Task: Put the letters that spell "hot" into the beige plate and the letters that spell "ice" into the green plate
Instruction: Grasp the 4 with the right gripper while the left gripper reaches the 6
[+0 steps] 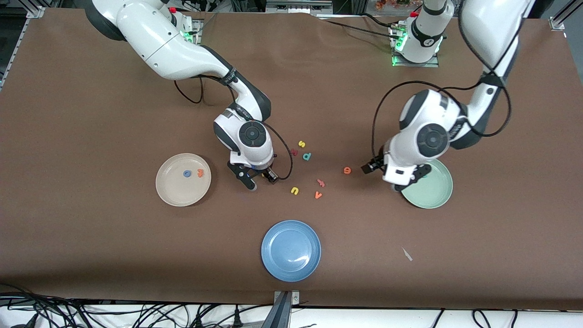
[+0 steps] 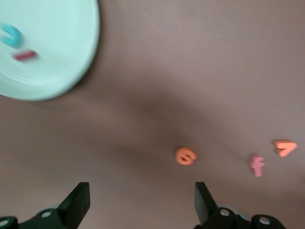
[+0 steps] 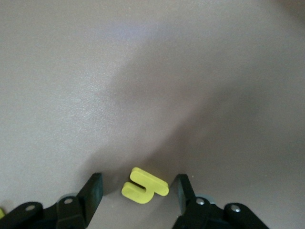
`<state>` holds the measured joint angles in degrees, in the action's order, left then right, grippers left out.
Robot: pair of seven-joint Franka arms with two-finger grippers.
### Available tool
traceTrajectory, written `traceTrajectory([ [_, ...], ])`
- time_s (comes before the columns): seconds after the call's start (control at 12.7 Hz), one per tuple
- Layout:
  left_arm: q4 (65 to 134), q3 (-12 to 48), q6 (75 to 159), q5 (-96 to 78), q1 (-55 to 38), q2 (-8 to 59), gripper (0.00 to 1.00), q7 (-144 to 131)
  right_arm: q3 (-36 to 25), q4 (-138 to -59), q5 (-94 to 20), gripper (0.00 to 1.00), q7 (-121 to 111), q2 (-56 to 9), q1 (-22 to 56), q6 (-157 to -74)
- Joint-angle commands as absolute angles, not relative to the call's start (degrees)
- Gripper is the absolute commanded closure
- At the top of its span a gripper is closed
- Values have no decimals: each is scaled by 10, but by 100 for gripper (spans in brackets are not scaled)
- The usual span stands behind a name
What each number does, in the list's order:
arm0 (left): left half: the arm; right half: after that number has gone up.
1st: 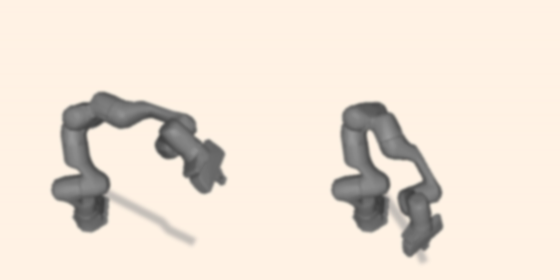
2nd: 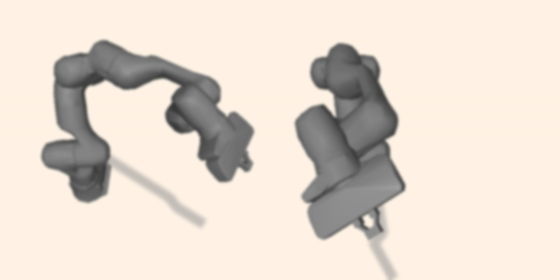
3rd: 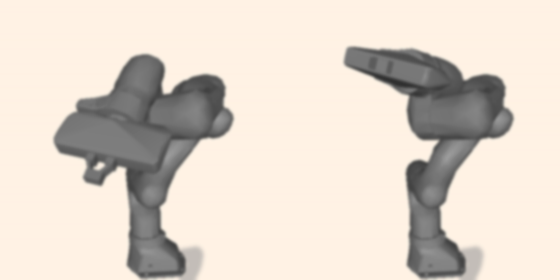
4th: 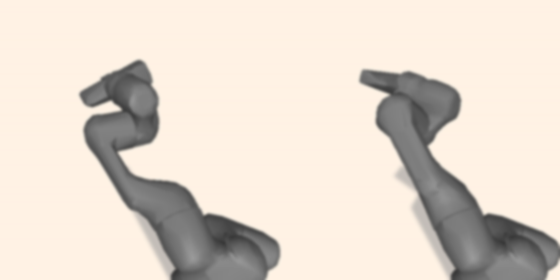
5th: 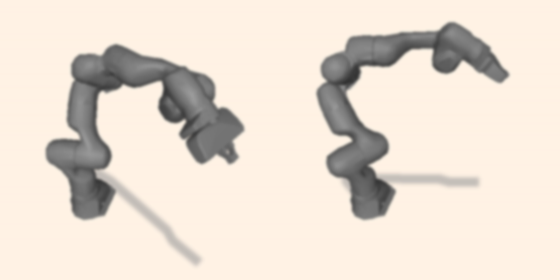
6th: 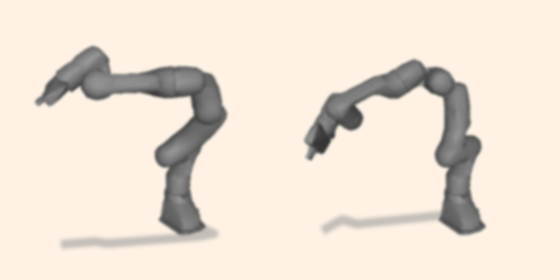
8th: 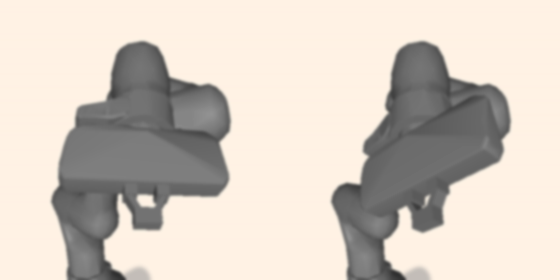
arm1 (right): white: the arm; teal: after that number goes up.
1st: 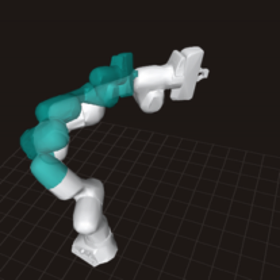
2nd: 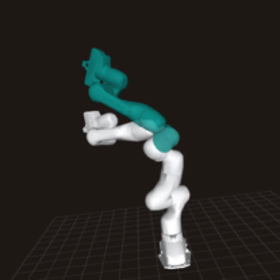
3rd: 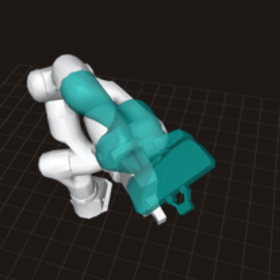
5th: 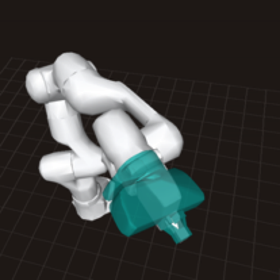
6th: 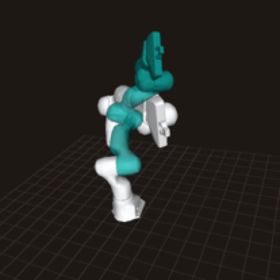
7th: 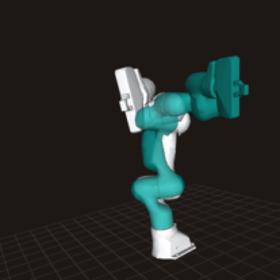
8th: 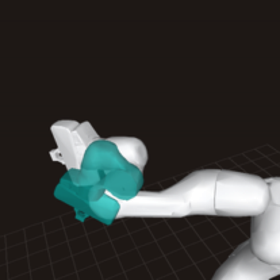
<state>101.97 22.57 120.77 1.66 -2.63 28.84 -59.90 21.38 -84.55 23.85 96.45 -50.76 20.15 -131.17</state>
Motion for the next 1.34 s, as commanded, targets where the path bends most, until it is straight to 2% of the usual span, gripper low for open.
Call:
traceTrajectory([
  [0.0,997,216,1274,21,-62,354,5,-647,211,-850,258,49,981,-509,206,-1317],
  [0.16,995,215,1292,59,-71,379,5,-660,211,-850,259,64,981,-509,206,-1317],
  [0.31,991,215,1293,90,-71,395,8,-661,211,-850,259,75,981,-509,206,-1317],
  [0.55,961,214,1293,93,-80,421,20,-667,211,-850,260,77,969,-500,203,-1314],
  [0.63,961,214,1293,93,-80,422,28,-668,212,-853,260,77,956,-485,199,-1310],
  [1.02,962,214,1293,133,-86,435,31,-698,228,-890,233,76,853,-414,141,-1248],
  [1.1,962,214,1293,133,-86,436,36,-701,228,-901,216,76,814,-394,134,-1227],
  [1.26,962,214,1293,133,-88,438,54,-701,228,-930,187,76,740,-352,101,-1205],
])
